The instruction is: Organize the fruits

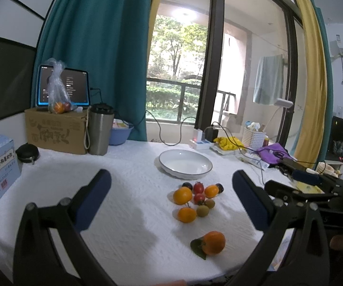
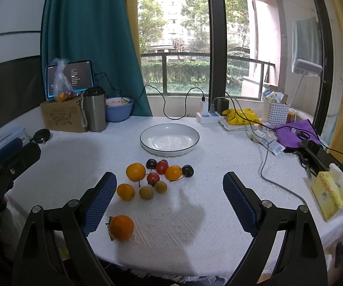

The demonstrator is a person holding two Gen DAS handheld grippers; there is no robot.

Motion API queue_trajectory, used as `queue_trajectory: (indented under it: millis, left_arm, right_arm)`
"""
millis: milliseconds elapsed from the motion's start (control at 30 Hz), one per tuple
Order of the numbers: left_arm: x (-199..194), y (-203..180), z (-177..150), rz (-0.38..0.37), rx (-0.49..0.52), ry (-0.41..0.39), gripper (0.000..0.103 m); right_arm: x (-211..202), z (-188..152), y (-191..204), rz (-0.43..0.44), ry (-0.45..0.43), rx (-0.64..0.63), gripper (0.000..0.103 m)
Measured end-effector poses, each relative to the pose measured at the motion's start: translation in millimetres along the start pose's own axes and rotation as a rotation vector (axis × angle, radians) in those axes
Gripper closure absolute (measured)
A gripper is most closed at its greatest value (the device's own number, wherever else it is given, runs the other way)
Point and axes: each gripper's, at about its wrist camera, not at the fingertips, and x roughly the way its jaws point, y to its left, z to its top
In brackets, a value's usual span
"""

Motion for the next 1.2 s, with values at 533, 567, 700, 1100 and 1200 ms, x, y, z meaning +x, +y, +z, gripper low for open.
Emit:
queue_trajectory:
  millis: [533,567,700,1100,1200]
  left_arm:
    - [0,0,-1,-0.001,0.001,-0.001,0.001]
    - [0,0,-1,-0.001,-0.001,0.000,0.001]
    - [2,0,-5,-0.010,-0.007,0.014,0.001]
    - [25,28,-41,0.028,-0.074,0.176,0.001]
    - [29,37,-50,0.034,-0.094,0.214,0.001]
  right_arm:
    - [0,-3,2,0.001,0.004,-0.001,0.010]
    - [0,-4,3,0.002,0.004,-0.001,0.010]
    - [3,-5,5,0.001,0.012,-0.008,0.010]
    - [46,-23,20,0.074,0.168,-0.001,0.010]
    - [58,-30,28,0.113,0.224,-0.004,0.010]
